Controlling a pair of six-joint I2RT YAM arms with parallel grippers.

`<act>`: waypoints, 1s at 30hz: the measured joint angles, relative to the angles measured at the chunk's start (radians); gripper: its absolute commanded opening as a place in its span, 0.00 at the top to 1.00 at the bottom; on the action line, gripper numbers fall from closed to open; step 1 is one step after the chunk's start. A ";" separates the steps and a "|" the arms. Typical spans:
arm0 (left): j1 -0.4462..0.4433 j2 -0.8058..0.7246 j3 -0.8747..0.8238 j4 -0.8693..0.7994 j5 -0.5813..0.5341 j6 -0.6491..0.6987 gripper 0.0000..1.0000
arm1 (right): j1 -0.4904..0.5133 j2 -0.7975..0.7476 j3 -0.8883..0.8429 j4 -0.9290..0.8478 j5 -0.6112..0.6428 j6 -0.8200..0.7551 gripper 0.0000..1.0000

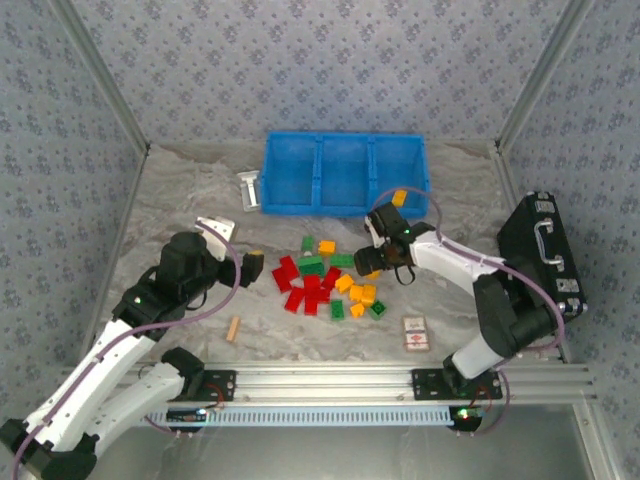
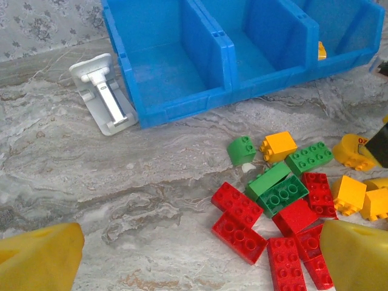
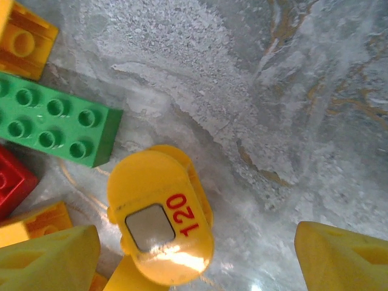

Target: Sort the legos into containers by color

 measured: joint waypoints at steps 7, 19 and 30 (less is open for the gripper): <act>0.000 -0.001 -0.009 -0.001 0.001 -0.004 0.00 | 0.028 0.109 0.000 0.046 0.013 0.014 0.29; 0.000 -0.016 -0.037 0.005 0.122 0.029 0.00 | 0.034 0.126 0.023 0.051 0.055 0.024 0.71; 0.000 -0.080 -0.103 0.108 0.221 0.116 0.00 | -0.052 0.060 0.187 -0.031 0.058 0.025 0.72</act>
